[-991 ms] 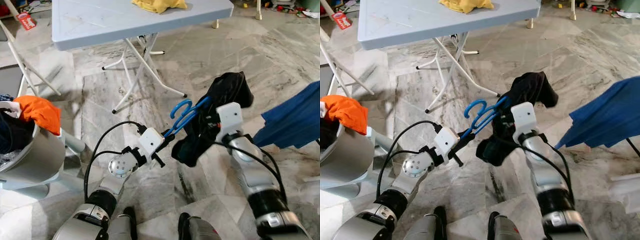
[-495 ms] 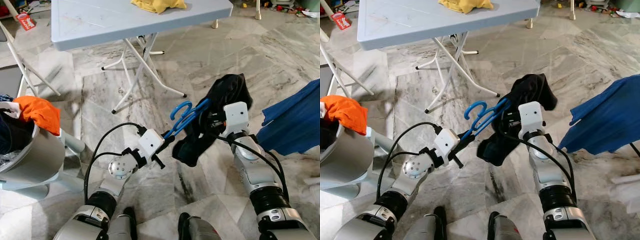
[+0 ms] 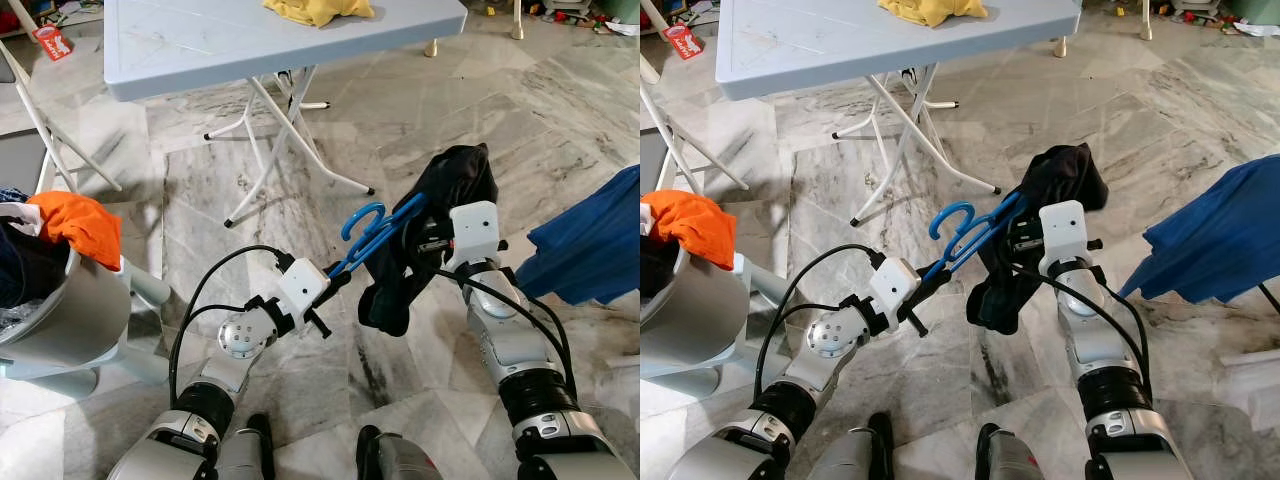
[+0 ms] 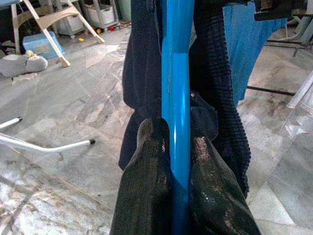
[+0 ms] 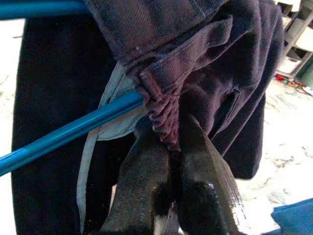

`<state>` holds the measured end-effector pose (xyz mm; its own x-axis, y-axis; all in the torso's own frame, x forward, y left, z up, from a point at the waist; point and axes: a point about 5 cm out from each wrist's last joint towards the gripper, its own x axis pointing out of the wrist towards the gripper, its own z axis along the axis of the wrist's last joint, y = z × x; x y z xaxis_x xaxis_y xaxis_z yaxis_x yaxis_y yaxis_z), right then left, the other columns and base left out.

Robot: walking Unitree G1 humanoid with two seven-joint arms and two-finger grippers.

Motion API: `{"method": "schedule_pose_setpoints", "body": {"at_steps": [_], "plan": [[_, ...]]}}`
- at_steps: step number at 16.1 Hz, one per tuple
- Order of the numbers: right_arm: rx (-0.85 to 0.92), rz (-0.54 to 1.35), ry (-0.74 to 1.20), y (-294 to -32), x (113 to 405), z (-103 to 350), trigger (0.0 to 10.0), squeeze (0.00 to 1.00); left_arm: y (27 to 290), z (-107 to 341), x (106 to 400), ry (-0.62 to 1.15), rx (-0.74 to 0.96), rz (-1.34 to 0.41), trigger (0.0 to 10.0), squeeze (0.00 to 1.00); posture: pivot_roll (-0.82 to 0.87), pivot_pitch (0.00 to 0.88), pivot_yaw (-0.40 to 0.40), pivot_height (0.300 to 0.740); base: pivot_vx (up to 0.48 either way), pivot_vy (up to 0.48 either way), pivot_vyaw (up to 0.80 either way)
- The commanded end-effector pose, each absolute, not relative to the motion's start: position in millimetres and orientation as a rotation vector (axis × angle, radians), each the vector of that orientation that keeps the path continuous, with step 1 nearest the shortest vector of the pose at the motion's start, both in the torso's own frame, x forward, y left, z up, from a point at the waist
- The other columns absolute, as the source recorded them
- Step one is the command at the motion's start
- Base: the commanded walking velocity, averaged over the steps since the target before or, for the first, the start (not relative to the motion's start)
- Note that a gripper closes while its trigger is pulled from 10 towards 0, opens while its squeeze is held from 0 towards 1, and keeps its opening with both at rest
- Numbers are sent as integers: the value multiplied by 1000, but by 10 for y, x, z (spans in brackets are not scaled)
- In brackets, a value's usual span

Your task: Hang hanger

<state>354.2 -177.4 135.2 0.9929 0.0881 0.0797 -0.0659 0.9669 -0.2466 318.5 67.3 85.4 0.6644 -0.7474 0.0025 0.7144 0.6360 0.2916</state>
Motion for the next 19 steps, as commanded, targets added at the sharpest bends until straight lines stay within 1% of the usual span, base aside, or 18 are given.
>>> {"method": "schedule_pose_setpoints", "body": {"at_steps": [1,3,7,8,9,12,13,16,18,19], "plan": [[-241,40,-103,-1850,3546,1379,0,0,651,879,3161,-160,278,-857,0,0,-103,243,27,740,0,0,0],[-252,18,-134,-1863,3554,1438,0,0,642,843,3137,-146,285,-869,0,0,-101,242,25,740,0,0,0],[-302,-7,-197,-1845,3609,1629,0,0,661,618,2982,-65,392,-965,0,0,-99,241,18,740,0,0,0],[-306,-8,-205,-1840,3616,1655,0,0,667,596,2962,-60,404,-975,0,0,-99,241,18,740,0,0,0],[-313,-12,-213,-1837,3645,1715,0,0,680,524,2867,-57,452,-1036,0,0,-96,239,14,740,0,0,0],[-324,-48,-195,-1889,3684,1738,0,0,717,437,2773,-32,494,-1093,0,0,-93,236,5,740,0,0,0],[-323,-55,-194,-1901,3688,1741,0,0,724,426,2764,-27,503,-1101,0,0,-93,236,5,740,0,0,0],[-348,-102,-175,-1996,3710,1769,0,0,849,330,2686,10,553,-1118,0,0,-92,236,1,740,0,0,0],[-361,-124,-146,-2044,3718,1744,0,0,904,300,2669,18,579,-1106,0,0,-92,237,1,740,0,0,0],[-378,-98,-94,-2050,3721,1667,0,0,963,280,2682,29,599,-1065,0,0,-92,239,0,740,0,0,0]]}}
